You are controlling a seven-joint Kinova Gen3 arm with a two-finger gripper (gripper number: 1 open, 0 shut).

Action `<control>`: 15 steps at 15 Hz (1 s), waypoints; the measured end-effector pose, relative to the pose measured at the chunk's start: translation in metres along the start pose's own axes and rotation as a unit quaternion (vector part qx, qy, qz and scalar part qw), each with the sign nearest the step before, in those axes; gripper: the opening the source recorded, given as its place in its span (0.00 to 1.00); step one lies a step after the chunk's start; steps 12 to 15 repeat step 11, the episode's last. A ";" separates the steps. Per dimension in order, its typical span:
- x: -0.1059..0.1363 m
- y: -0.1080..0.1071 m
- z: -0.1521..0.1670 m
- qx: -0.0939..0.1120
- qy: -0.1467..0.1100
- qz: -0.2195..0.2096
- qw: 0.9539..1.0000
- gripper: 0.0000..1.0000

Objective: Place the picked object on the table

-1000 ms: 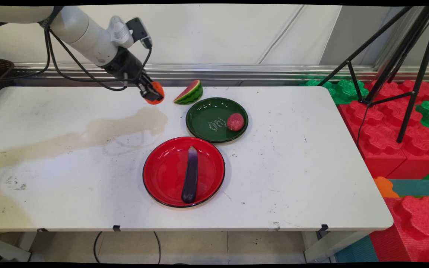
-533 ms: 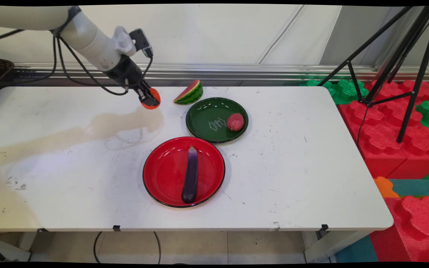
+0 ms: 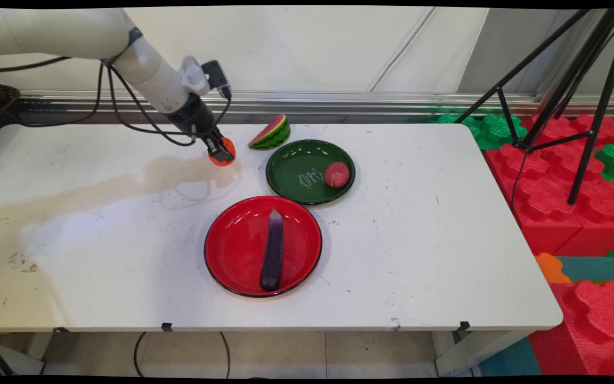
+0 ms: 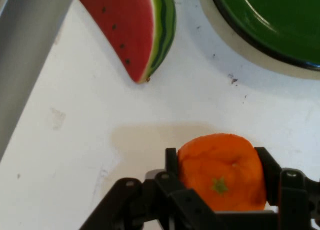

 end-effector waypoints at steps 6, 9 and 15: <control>0.002 -0.002 0.030 -0.012 -0.011 0.012 1.000 0.00; 0.001 -0.001 0.037 -0.017 -0.013 0.017 1.000 1.00; 0.002 0.000 0.040 -0.018 -0.013 0.021 1.000 1.00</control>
